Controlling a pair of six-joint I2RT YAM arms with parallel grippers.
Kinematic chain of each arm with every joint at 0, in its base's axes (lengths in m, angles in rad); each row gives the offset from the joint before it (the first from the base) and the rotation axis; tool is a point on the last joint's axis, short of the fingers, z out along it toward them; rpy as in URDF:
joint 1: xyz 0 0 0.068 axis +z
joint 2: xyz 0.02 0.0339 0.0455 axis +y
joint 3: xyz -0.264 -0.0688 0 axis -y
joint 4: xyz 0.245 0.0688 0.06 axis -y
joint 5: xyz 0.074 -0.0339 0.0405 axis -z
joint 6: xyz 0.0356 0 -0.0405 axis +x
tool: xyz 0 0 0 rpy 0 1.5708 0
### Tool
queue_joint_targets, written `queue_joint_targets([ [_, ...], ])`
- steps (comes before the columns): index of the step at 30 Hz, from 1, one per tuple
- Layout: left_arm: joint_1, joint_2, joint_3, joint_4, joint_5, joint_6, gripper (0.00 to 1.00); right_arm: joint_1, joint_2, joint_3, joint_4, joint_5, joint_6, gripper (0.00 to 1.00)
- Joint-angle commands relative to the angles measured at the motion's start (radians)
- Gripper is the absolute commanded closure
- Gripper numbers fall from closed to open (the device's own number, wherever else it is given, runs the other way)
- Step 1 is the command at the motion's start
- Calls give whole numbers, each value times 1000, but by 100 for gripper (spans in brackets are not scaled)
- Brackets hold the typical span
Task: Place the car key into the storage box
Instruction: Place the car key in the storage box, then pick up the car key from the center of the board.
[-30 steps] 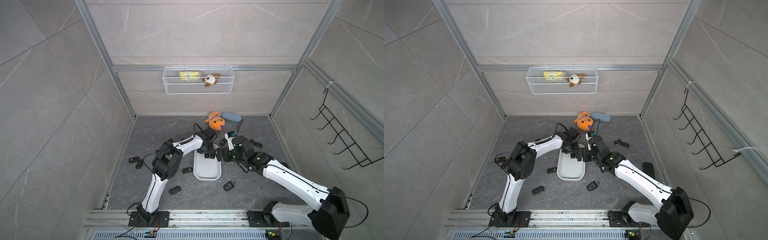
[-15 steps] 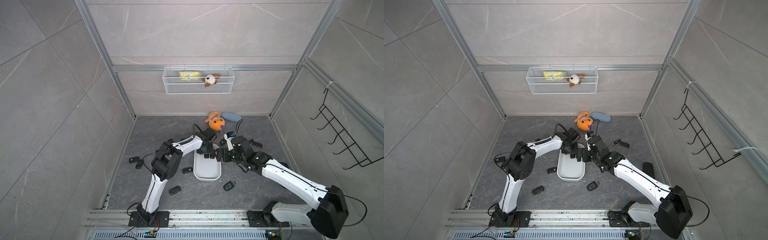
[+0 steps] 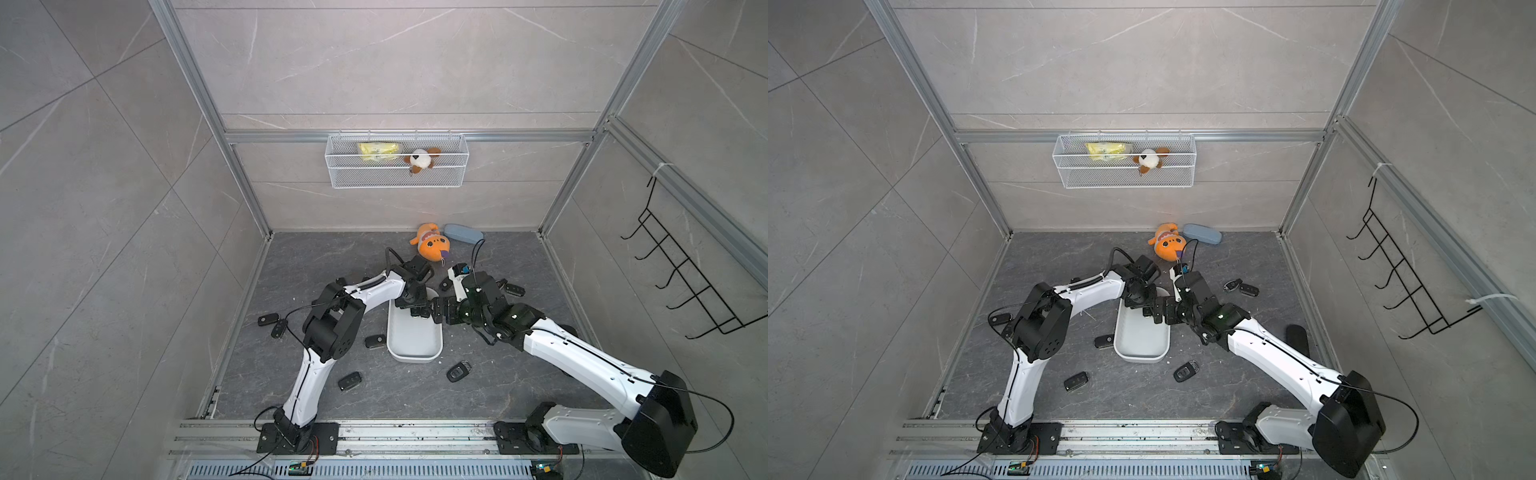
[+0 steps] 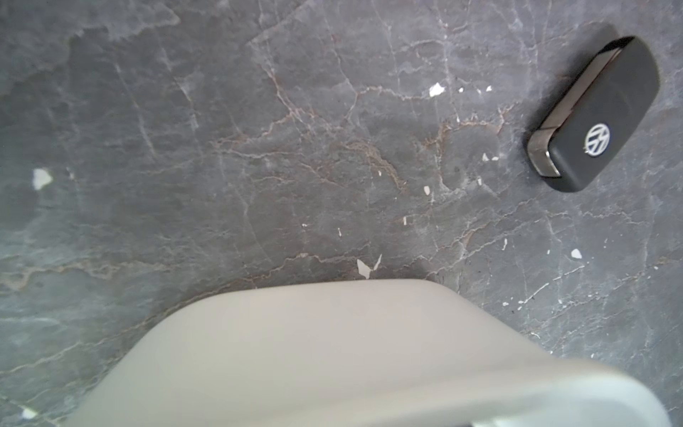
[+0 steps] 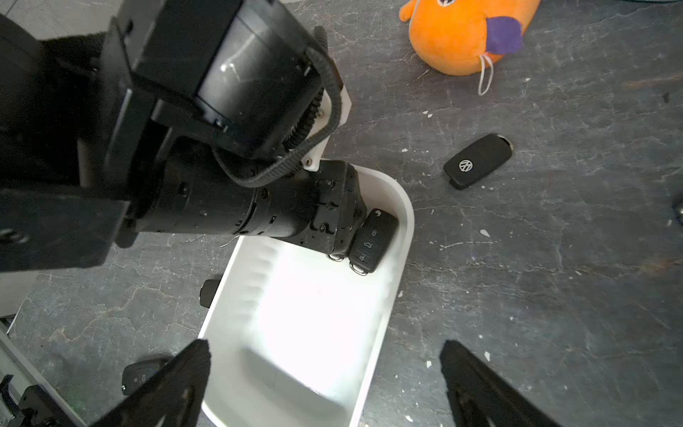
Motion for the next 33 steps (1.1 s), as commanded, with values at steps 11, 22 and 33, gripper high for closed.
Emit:
queue_joint_targets([
  [11, 3, -209, -62, 4, -8, 9, 32, -3, -10, 6, 30, -27, 23, 1],
  [22, 61, -364, -114, -39, -70, 91, 0, 10, 35, 49, 85, -99, 51, 0],
  [33, 251, -439, -219, -6, -26, 175, 0, 73, 98, 99, 110, -64, 106, 1],
])
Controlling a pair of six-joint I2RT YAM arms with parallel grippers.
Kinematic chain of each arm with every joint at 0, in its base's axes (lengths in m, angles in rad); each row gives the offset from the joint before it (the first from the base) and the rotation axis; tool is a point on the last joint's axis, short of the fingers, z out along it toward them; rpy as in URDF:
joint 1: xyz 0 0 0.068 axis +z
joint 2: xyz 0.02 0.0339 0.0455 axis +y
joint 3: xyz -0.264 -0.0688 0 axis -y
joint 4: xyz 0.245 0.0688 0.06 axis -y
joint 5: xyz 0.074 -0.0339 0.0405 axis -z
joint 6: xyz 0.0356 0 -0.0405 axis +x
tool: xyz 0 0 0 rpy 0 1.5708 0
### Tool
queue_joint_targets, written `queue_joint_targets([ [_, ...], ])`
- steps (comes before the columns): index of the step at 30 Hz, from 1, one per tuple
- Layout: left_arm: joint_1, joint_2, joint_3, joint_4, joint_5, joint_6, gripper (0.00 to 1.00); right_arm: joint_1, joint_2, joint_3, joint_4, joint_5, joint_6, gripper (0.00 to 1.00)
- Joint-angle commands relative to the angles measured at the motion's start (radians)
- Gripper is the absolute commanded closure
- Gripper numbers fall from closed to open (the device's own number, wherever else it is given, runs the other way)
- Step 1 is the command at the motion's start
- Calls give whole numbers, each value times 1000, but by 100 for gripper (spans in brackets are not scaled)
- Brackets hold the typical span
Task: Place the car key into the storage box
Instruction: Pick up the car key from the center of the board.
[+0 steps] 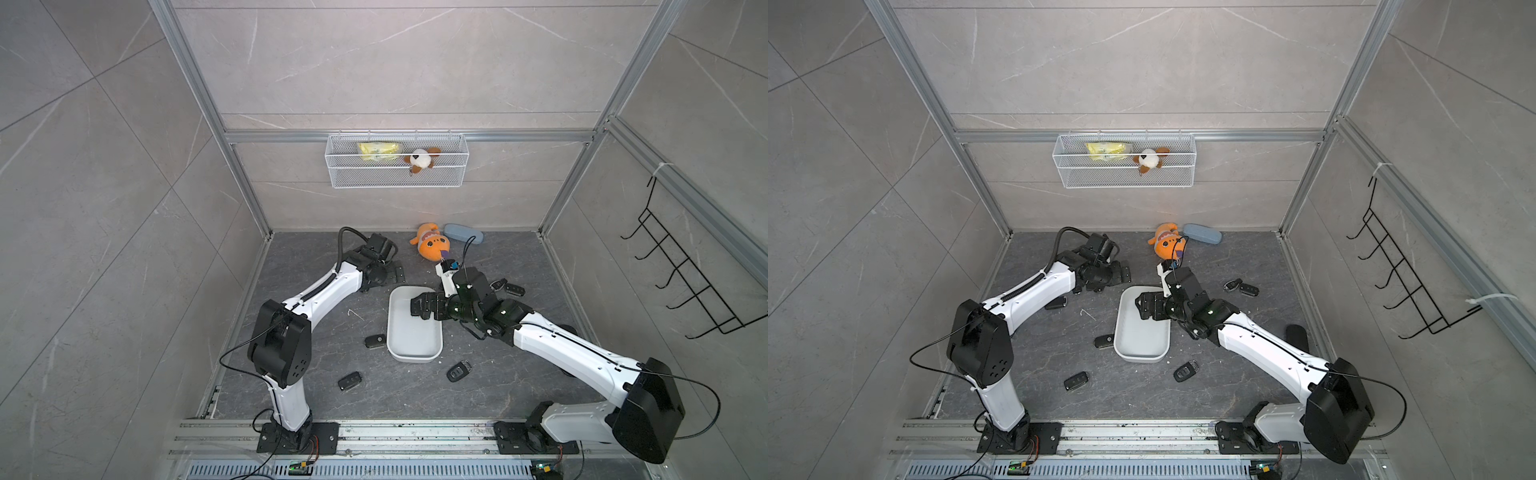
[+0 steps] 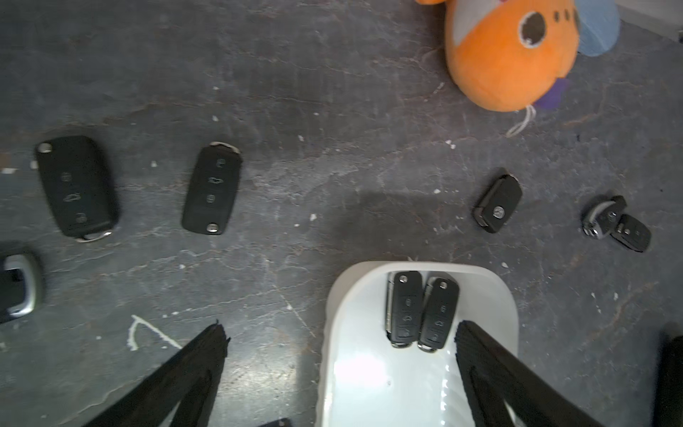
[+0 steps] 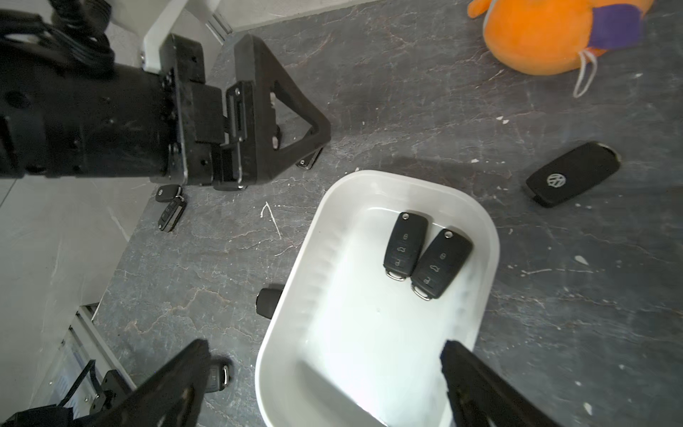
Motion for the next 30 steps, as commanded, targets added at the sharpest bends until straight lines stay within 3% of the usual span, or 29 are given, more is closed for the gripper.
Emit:
queue_joint_targets([
  [1, 60, -38, -21, 12, 35, 63, 0, 27, 18, 44, 18, 29, 29, 0],
  [5, 107, -1, -21, 15, 42, 100, 3, 57, 33, 59, 16, 55, 40, 0],
  [13, 147, 125, 36, 5, 37, 174, 20, 88, 53, 80, 23, 53, 50, 0],
  [30, 148, 409, 252, -64, -17, 254, 27, 101, 3, 66, 27, 48, 35, 0],
])
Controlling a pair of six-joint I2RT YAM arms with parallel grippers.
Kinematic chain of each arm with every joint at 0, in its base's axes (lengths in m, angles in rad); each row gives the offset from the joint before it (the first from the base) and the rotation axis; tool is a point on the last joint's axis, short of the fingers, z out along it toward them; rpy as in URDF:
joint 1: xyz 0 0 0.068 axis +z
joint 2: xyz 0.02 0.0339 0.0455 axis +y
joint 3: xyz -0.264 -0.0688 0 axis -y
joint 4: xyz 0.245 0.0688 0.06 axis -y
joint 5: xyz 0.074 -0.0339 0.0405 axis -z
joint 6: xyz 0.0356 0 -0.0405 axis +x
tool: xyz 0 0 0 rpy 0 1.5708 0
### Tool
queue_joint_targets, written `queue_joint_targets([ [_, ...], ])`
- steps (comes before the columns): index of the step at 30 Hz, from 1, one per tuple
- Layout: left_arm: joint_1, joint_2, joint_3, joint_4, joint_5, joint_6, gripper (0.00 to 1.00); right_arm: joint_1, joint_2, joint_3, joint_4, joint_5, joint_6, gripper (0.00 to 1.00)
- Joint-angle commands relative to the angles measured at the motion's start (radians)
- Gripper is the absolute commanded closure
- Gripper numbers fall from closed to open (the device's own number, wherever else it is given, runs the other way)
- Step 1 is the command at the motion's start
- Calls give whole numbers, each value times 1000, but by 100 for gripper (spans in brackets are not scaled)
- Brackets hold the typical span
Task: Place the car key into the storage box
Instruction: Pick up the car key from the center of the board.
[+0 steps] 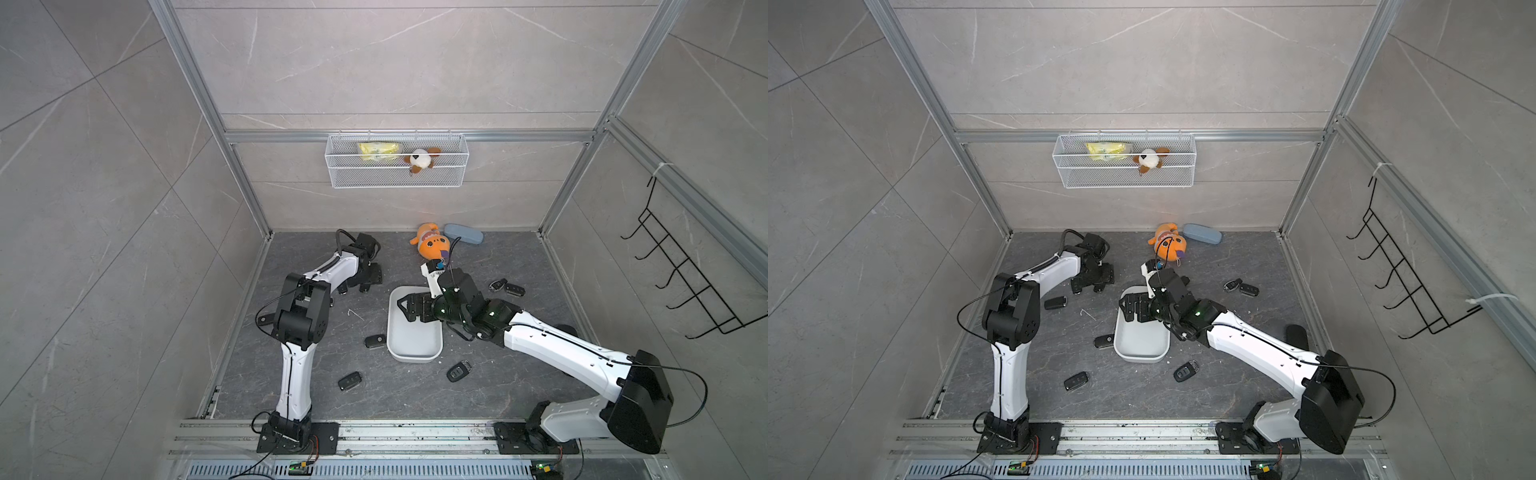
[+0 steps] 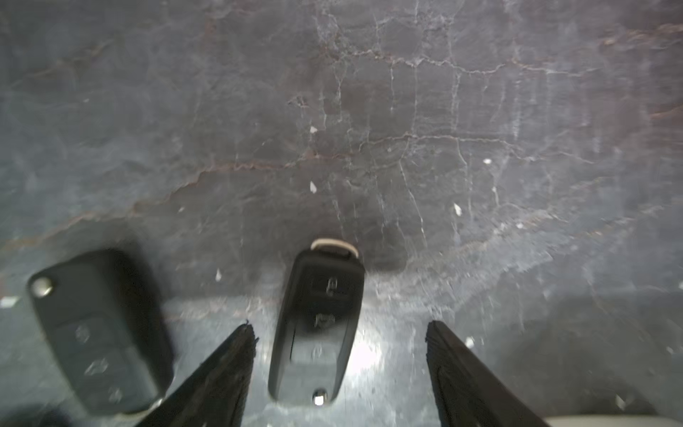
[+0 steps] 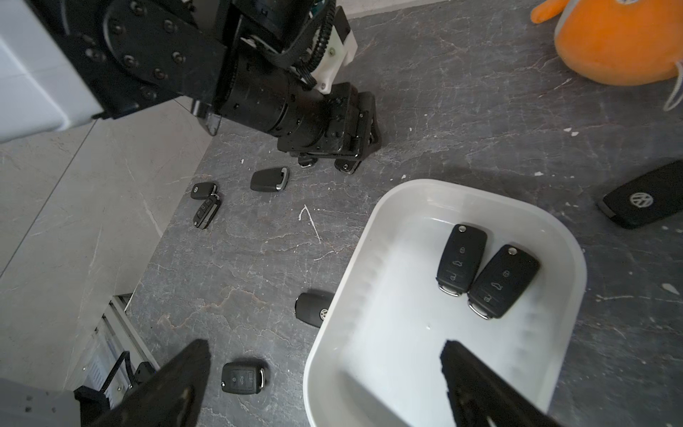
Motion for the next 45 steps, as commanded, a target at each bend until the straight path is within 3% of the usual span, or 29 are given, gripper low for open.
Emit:
queue_joint_targets([
  [1, 3, 40, 56, -47, -22, 44, 30, 6, -42, -3, 6, 18, -4, 0],
  [5, 4, 52, 60, -43, -36, 44, 33, 6, -47, -10, 7, 28, -3, 0],
  [11, 4, 57, 69, -63, -41, 54, 56, 6, -44, -18, 30, 30, -4, 0],
  [17, 4, 7, 29, -66, -38, 36, 66, 6, -36, -27, 51, 28, 2, 1],
  [30, -11, -228, -115, -75, -33, -49, 67, 6, 30, -27, 130, -34, 19, 0],
  [38, -98, -352, -184, -82, -45, -149, 67, 5, 41, -37, 153, -42, 29, 1],
  [45, -199, -365, -171, -90, -85, -242, 67, -4, -15, -83, 128, -40, 5, 0],
])
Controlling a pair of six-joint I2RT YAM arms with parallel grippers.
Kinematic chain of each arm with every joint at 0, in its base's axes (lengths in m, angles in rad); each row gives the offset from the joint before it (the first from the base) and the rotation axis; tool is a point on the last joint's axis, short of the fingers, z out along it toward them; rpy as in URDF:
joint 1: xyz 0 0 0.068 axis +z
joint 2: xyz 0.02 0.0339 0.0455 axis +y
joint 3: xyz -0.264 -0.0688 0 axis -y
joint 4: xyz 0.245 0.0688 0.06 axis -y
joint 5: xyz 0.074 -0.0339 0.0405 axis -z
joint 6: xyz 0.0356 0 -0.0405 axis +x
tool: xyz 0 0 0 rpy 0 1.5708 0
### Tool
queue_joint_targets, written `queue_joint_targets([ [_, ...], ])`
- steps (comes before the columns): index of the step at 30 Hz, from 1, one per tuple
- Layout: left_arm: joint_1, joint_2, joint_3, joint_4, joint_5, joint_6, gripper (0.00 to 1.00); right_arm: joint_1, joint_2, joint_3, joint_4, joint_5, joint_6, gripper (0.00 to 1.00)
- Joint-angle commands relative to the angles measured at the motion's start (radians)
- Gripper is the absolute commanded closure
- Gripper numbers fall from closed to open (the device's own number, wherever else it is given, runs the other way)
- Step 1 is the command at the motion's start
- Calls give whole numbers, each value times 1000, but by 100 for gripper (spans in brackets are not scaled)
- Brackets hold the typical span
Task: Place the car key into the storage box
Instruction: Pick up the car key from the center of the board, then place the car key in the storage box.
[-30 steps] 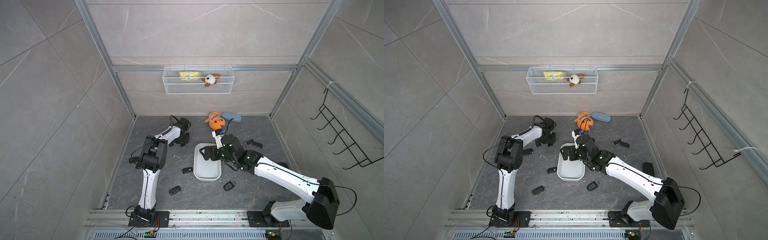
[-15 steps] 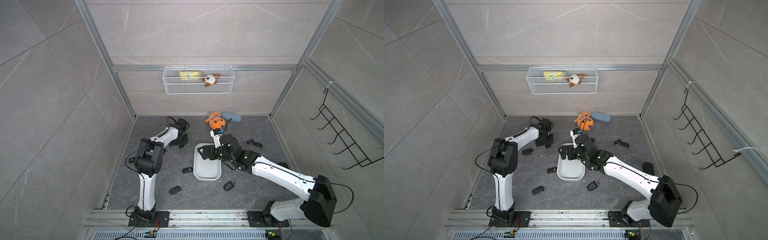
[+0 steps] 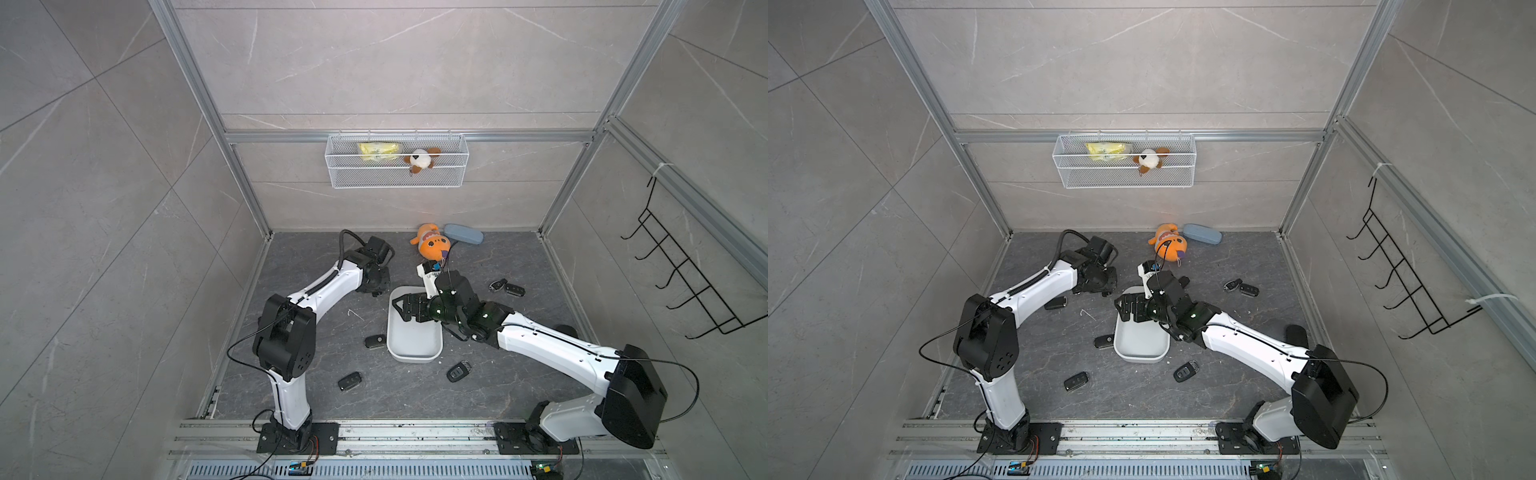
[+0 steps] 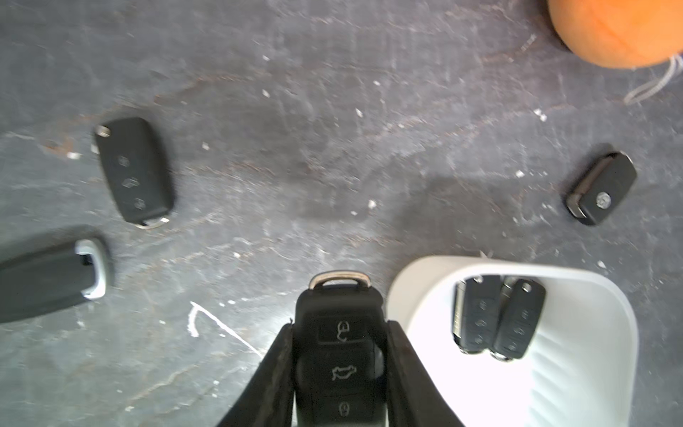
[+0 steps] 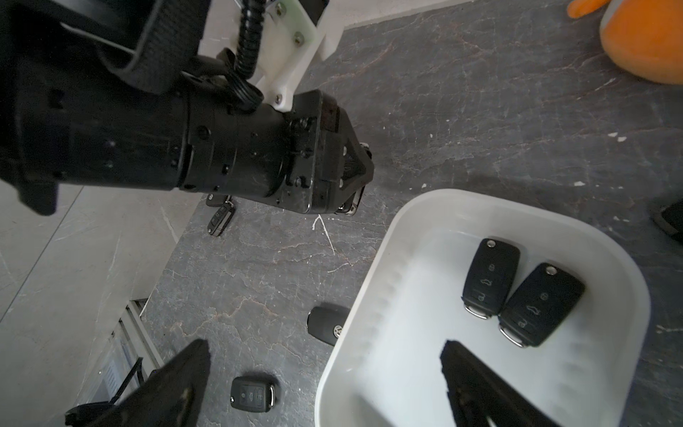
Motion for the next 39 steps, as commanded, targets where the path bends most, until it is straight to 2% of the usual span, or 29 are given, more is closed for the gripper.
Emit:
queue_joint_targets([
  [1, -44, -43, 9, -20, -31, -81, 67, -6, -64, -43, -4, -2, -14, 0],
  [8, -143, -10, 24, -15, -60, -147, 67, -27, -186, -142, -37, 9, -16, 0],
  [16, -208, 80, 57, 11, -58, -198, 67, -51, -328, -206, -137, 44, -48, 1],
  [29, -212, 221, 120, 5, -93, -173, 66, -59, -436, -233, -232, 90, -60, 0],
  [39, -209, 290, 199, -25, -96, -152, 64, -60, -457, -231, -258, 106, -64, 0],
])
